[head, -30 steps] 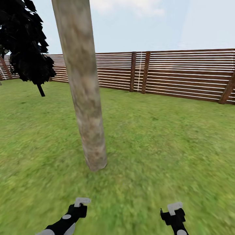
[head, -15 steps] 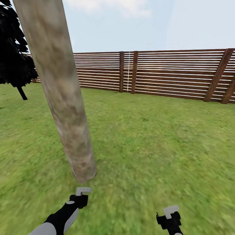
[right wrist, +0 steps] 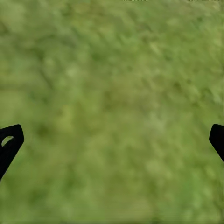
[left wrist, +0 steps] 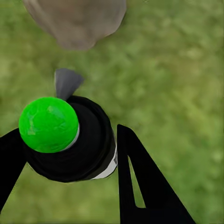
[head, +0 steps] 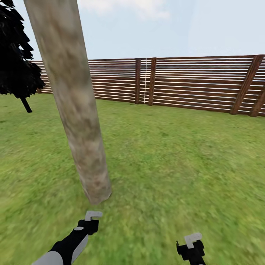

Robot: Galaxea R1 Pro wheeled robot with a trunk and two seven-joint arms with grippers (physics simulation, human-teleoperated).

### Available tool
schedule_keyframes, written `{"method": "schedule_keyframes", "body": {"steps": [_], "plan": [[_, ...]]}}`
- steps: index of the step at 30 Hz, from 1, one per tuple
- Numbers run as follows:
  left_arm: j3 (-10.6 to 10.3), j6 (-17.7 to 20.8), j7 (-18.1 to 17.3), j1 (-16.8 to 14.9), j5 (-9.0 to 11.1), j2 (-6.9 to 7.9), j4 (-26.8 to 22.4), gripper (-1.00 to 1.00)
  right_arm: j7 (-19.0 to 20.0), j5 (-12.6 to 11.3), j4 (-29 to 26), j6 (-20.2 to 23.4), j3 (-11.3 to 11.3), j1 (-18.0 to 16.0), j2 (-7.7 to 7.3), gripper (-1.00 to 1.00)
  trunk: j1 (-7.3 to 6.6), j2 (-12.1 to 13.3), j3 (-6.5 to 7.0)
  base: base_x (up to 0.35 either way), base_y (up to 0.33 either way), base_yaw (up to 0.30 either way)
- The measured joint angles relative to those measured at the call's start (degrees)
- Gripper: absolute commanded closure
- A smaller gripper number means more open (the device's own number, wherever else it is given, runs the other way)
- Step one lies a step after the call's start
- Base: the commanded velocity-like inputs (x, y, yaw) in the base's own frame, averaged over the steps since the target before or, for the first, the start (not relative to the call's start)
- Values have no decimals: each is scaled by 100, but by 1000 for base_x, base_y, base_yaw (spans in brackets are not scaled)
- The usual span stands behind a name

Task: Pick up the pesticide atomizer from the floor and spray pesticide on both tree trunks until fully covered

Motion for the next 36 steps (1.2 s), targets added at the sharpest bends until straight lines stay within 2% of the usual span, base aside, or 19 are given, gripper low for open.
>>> {"method": "schedule_keyframes", "body": {"steps": [4,6,9,10,13,14,15,17,20,22,23,24,25,26,28,30,32,34,36], "plan": [[0,-10,16,0,0,-7,-4,100,0,0,0,2,0,0,1,-100,1,0,0,179,45,4],[-26,-10,13,-10,5,-59,-43,100,0,0,0,1,-1,0,-4,-100,2,0,0,26,6,142],[-33,48,-4,-38,-7,-123,-439,100,0,-1,-6,3,0,-1,-6,-100,2,0,0,6,1,185],[-11,60,-9,-48,15,-77,-530,100,0,0,-9,2,-1,0,-7,-100,2,0,0,1,0,44],[258,165,-51,-62,73,274,-581,100,1,0,-10,1,-1,0,-7,-100,2,0,0,0,0,17],[294,294,-61,-58,88,346,-591,100,1,0,-11,1,-4,0,-7,-100,2,0,0,0,0,2],[310,451,-66,-58,63,352,-602,100,1,0,-11,3,-6,0,-7,-100,2,0,0,0,0,0],[295,537,-74,-77,55,243,-677,100,7,0,-4,5,-1,0,-5,-100,2,0,0,0,0,0],[271,664,-80,-92,54,-80,-768,100,16,0,-1,8,1,0,-3,-100,2,0,0,0,0,0],[294,897,-89,-118,13,-120,-846,100,12,0,-8,9,0,0,-6,-100,2,0,0,0,0,0],[300,928,-92,-126,6,-93,-896,100,11,0,-9,8,0,0,-6,-100,2,0,0,0,0,0],[323,950,-97,-132,-6,14,-968,100,11,0,-10,9,1,0,-7,-100,2,0,0,0,0,0],[327,970,-110,-134,78,294,-1117,100,11,1,-17,10,-2,0,-13,-100,2,0,0,0,0,0],[344,994,-163,-134,63,611,-1198,100,12,2,-20,11,1,1,-18,-100,2,0,0,0,0,0],[337,1098,-438,-131,105,808,-1284,100,13,6,-23,12,0,1,-22,-100,2,0,0,0,0,0],[305,1182,-641,-129,115,809,-1380,100,13,8,-17,12,7,1,-23,-100,2,0,0,0,0,0],[296,1285,-673,-134,131,759,-1651,100,13,8,-15,10,8,1,-23,-100,2,0,0,0,0,0],[299,1580,-675,-107,116,756,-1971,100,13,8,-15,8,9,1,-23,-100,2,0,0,-137,36,0],[321,1810,-675,-91,94,872,-2334,100,13,9,-13,10,9,1,-23,-100,5,0,0,-246,64,0]]}}
